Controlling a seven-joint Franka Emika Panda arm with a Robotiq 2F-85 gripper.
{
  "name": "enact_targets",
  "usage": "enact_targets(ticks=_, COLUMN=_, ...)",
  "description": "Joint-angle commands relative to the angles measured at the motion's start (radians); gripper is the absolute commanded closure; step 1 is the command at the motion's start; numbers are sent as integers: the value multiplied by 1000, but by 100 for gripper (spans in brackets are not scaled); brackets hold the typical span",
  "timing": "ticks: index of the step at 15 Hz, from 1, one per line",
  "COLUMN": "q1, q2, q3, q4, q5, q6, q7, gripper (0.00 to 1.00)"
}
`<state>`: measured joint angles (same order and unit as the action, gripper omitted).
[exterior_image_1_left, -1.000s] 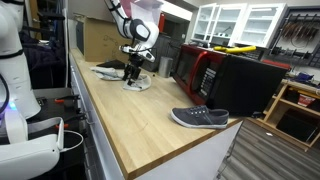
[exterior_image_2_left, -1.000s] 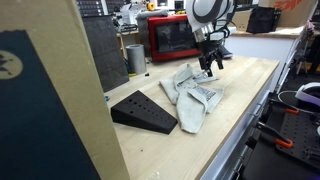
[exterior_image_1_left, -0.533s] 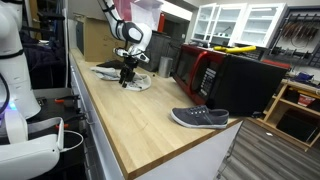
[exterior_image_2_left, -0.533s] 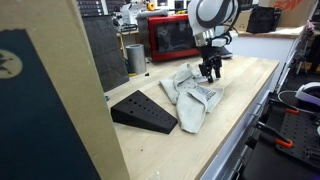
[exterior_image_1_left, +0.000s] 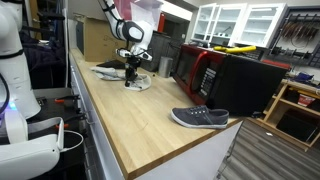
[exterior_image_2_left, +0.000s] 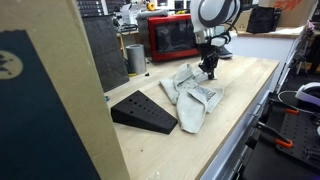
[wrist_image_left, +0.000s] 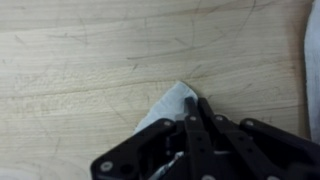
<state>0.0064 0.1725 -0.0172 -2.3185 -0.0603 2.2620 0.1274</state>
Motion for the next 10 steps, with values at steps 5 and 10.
enact_targets(ticks=5, q1=1, q2=-4, q3=-44, q4=-36, q5=-234, q6=7, q7=45, gripper=99)
enact_targets(ticks=10, q1=-14, q2=52, q3=-120, q4=-7, q5=-568, q6=7, q7=114, gripper=99)
